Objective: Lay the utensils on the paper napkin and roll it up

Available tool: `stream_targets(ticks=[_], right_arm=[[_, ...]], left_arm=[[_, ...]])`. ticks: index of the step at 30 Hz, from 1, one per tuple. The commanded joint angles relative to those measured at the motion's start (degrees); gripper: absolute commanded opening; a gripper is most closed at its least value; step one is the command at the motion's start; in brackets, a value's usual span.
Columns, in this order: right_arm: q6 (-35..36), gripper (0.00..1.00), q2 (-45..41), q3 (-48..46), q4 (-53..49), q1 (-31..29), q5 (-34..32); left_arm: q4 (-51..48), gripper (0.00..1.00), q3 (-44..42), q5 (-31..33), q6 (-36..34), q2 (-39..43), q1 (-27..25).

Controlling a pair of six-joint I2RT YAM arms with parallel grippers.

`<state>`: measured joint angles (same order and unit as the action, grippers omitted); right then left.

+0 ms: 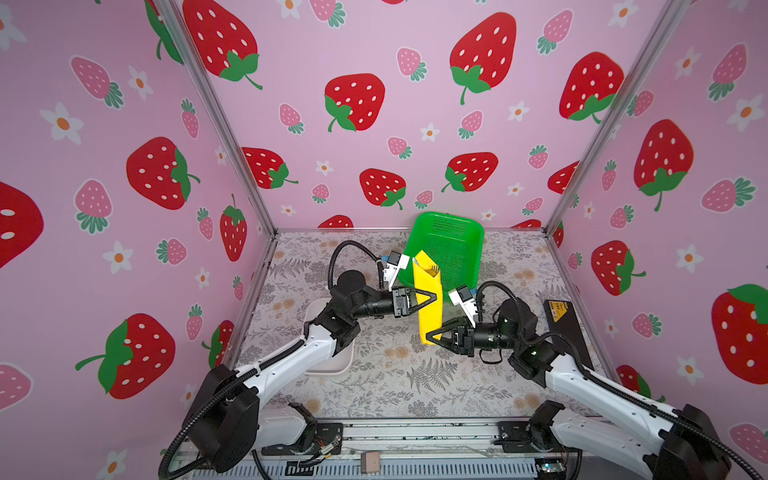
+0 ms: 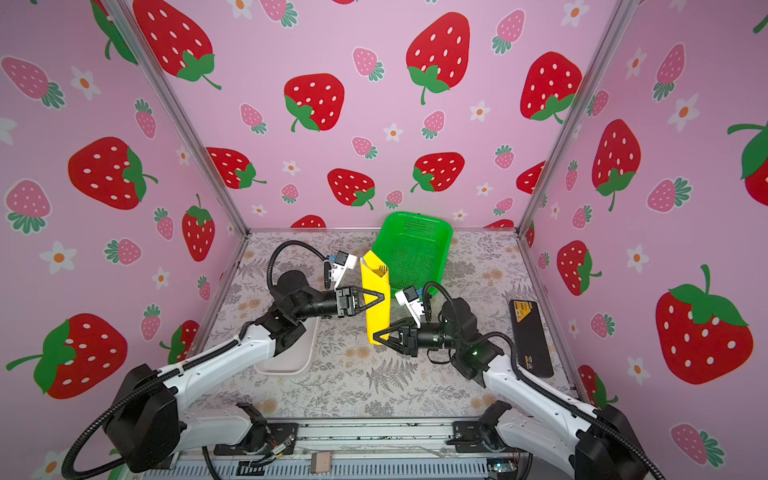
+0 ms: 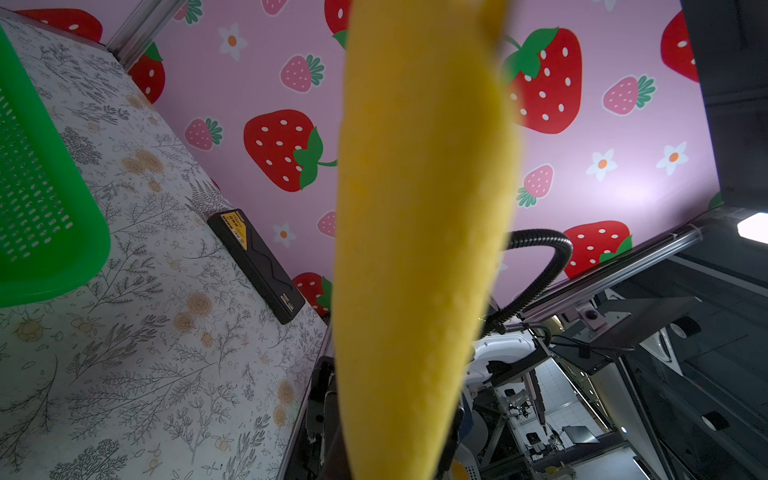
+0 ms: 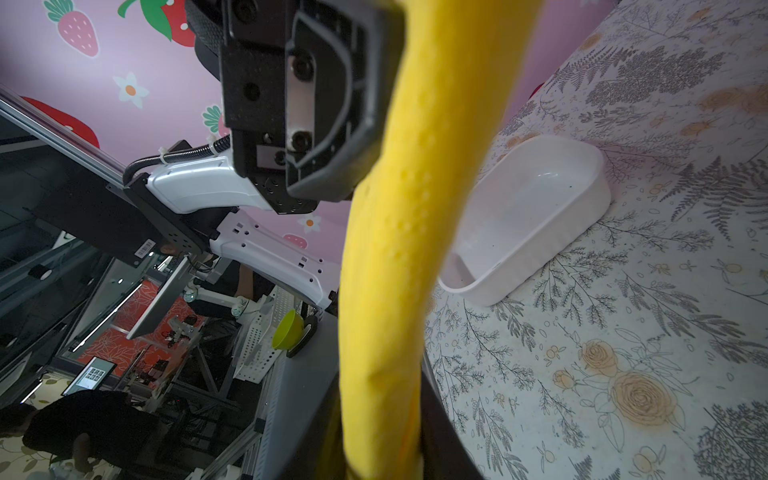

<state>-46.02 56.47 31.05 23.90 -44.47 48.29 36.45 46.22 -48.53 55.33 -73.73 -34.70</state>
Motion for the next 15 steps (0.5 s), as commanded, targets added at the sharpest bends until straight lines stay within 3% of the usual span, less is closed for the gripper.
stream_targets(ticks=[1,9,15], right_arm=[[2.3,0.34,-1.01,-1.51,-3.37,0.08,0.24],[2.64,0.39,-1.96,-1.43,-4.16,0.08,-0.15],[3.12,0.25,-1.14,-1.6,-4.57,0.11,-0.37]], left_arm=[[4.26,0.11,1.23,-0.07,0.74,2.04,0.6],[4.9,0.11,1.06,0.02,1.26,1.86,0.79],[5.02,0.11,1.05,0.07,1.45,1.84,0.78]])
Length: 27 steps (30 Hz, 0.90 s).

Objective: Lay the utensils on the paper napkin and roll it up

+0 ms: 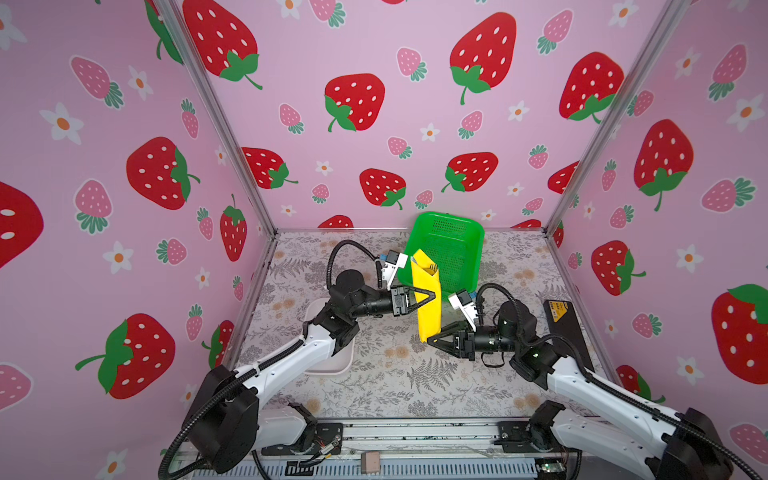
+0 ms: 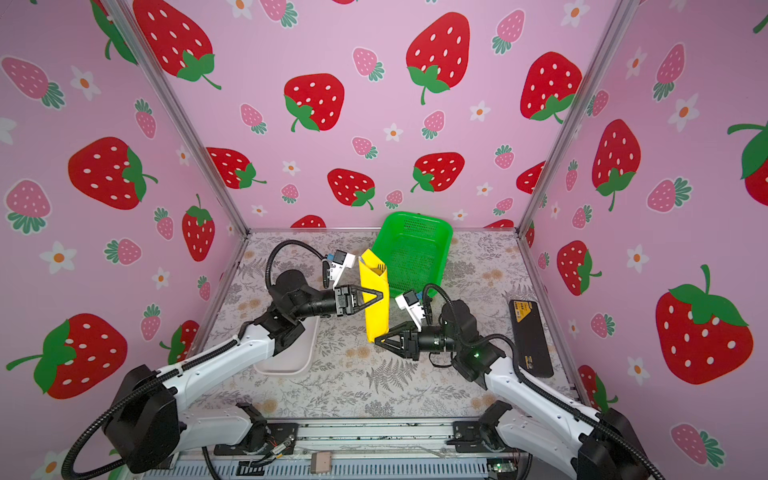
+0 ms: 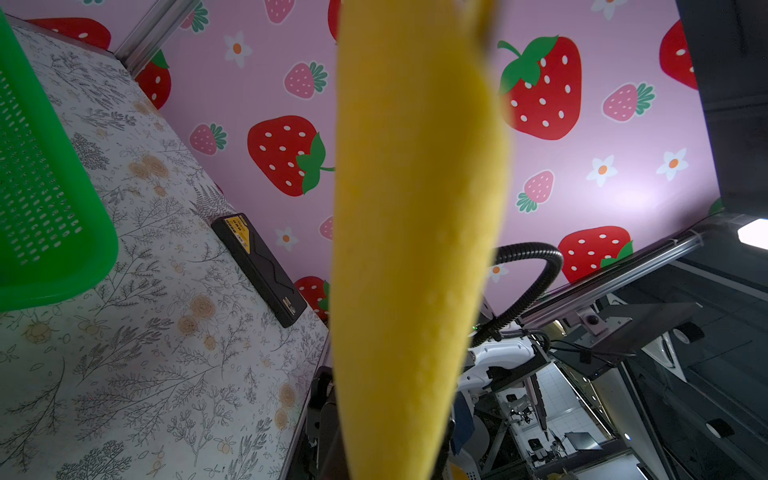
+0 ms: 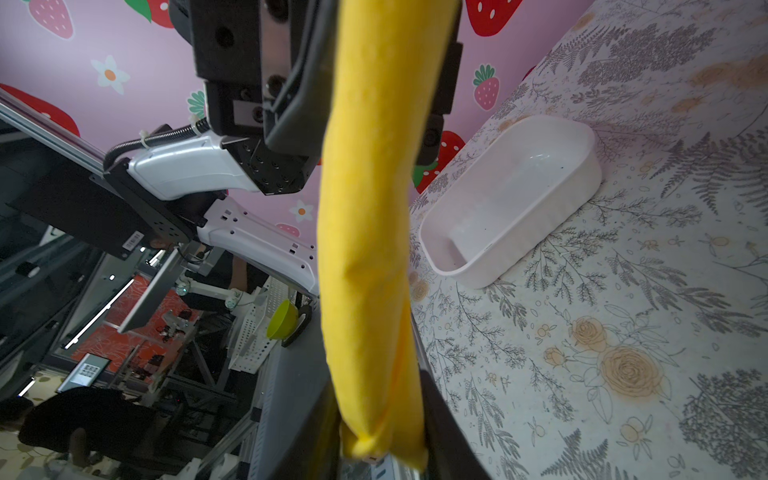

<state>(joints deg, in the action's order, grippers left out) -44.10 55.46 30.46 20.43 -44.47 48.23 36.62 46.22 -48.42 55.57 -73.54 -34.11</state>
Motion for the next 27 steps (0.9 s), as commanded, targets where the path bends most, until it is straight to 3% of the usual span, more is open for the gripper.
stream_targets(ticks=[1,3,6,13,27], right_arm=[[1.25,0.24,-0.14,-1.11,-1.15,0.11,-0.48],[1.32,0.19,-0.14,-1.34,-1.25,0.13,-0.68],[1.22,0.21,-0.37,-1.79,-1.44,0.11,-1.12],[0.27,0.46,-4.93,-1.93,-4.72,0.16,-4.61],[-0.45,0.51,-7.02,2.31,-6.85,0.54,-8.13]], left_arm=[[4.81,0.11,0.98,0.0,1.23,1.73,0.18],[4.69,0.11,0.85,0.06,1.16,1.77,0.18],[4.73,0.11,0.95,0.13,1.13,1.82,0.18],[4.7,0.11,0.83,0.24,1.08,1.73,0.27],[4.64,0.1,1.04,-0.2,1.03,1.64,0.47]])
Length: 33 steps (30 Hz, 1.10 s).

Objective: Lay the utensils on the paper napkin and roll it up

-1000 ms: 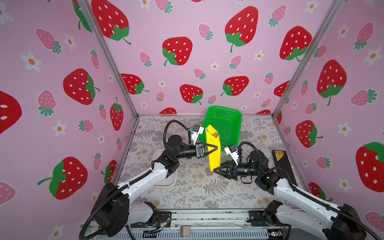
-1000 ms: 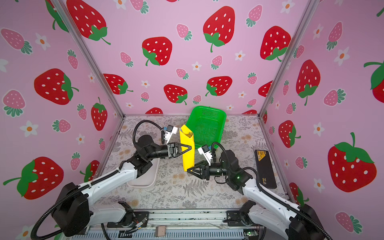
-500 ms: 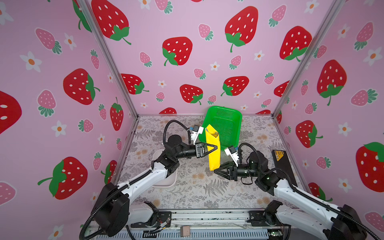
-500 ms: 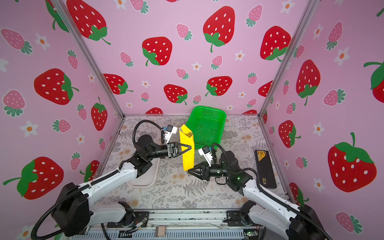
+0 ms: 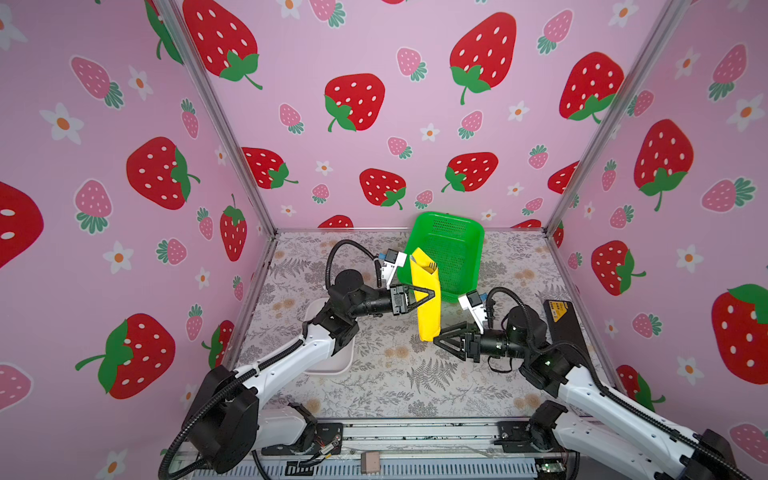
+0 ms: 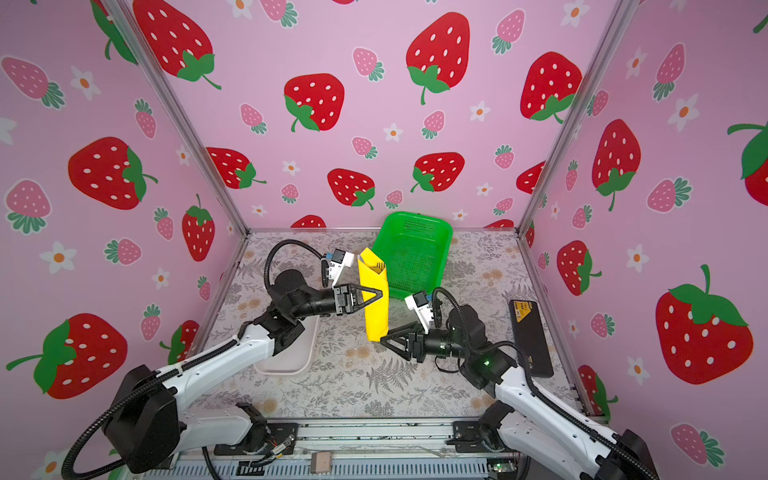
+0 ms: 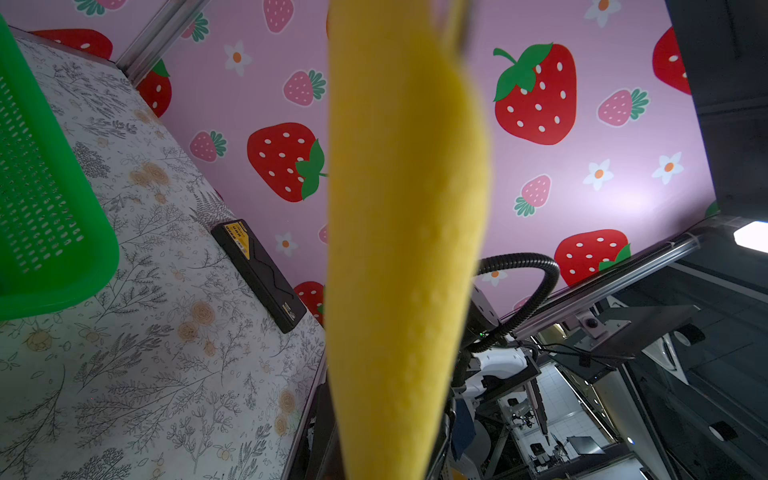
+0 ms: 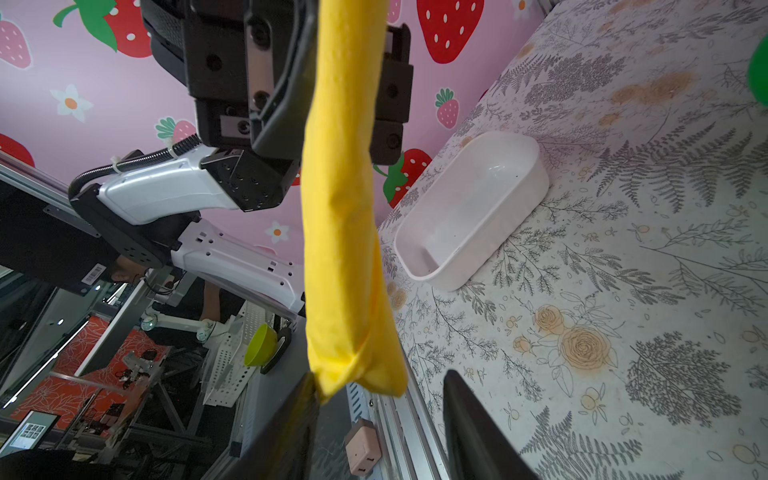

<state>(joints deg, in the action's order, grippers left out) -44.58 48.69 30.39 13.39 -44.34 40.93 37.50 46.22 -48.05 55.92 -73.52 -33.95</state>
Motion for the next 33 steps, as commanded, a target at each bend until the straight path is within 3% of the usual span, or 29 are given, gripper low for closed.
stream_targets(ticks=[1,9,14,19,33], right_arm=[[0.08,0.51,-0.47,2.61,0.28,0.42,-1.11],[-0.75,0.49,-2.38,2.41,0.07,1.01,-4.73],[-1.11,0.33,-3.25,1.7,0.18,2.08,-5.68],[-1.66,0.24,-1.76,1.02,1.29,2.2,-3.16],[-2.47,0.23,0.02,-0.38,0.46,2.17,-4.27]], left_arm=[[3.73,0.1,0.99,-0.47,0.69,1.62,0.29],[3.64,0.1,1.16,-0.64,0.89,1.79,0.29],[3.52,0.1,0.88,-0.39,0.81,2.04,0.3],[3.55,0.1,0.98,-0.12,0.86,1.97,0.29],[3.85,0.1,0.72,0.33,1.14,2.08,0.29]])
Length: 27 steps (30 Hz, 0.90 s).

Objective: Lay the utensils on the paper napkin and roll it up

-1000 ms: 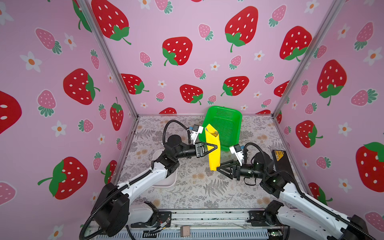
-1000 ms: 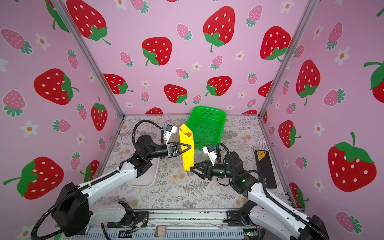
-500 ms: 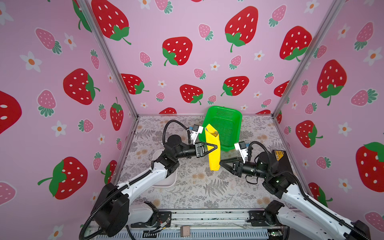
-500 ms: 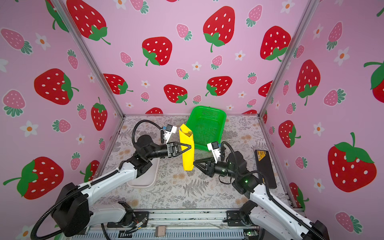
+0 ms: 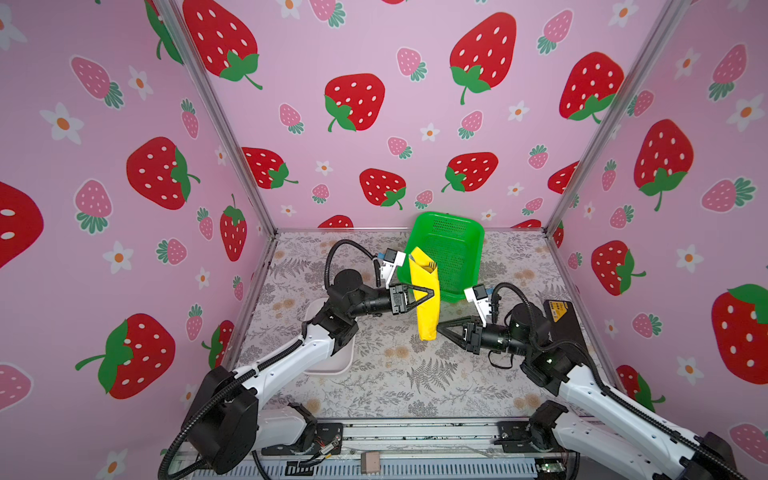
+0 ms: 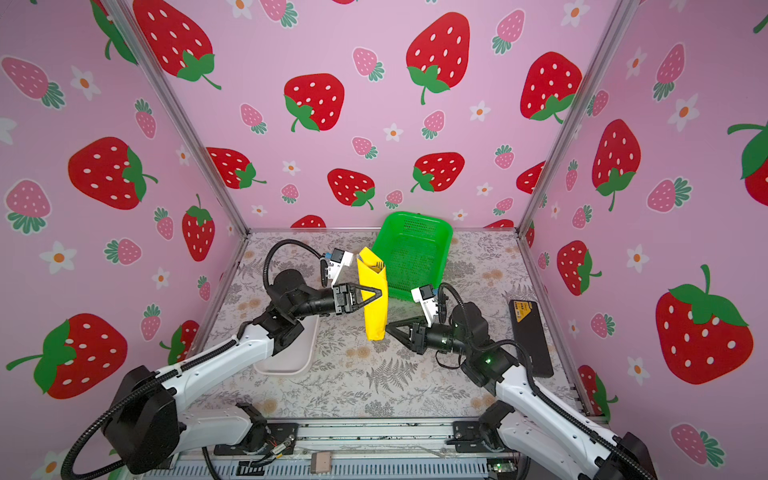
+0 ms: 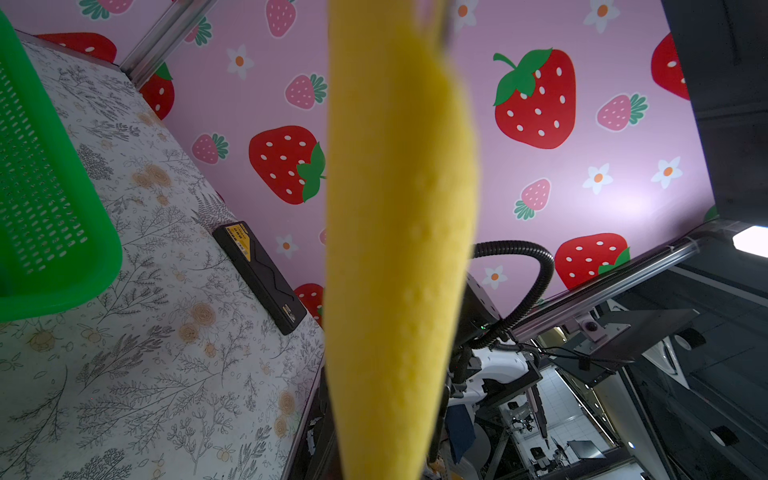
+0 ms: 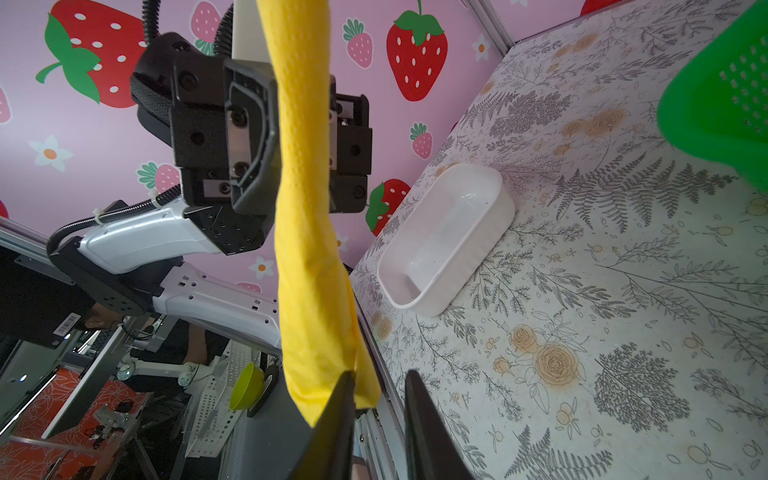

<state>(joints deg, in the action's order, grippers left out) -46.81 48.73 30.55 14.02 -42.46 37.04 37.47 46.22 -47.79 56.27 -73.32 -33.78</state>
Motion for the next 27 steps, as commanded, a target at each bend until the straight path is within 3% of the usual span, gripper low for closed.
stream_targets(ticks=[1,12,20,27], right_arm=[[0.02,0.24,-0.22,-0.28,-1.11,0.29,-0.98],[1.63,0.28,-6.61,1.28,-5.61,0.47,-8.65],[-2.16,0.43,-1.86,1.56,6.81,0.45,5.01],[-1.44,0.43,3.12,1.47,7.86,0.47,8.16]], left_arm=[[3.77,0.1,0.72,0.01,0.77,1.95,0.12],[3.13,0.1,0.46,-0.11,0.25,2.21,0.12],[3.14,0.09,0.26,0.06,0.17,2.39,0.12],[3.57,0.09,0.29,-0.02,0.51,1.95,0.11]])
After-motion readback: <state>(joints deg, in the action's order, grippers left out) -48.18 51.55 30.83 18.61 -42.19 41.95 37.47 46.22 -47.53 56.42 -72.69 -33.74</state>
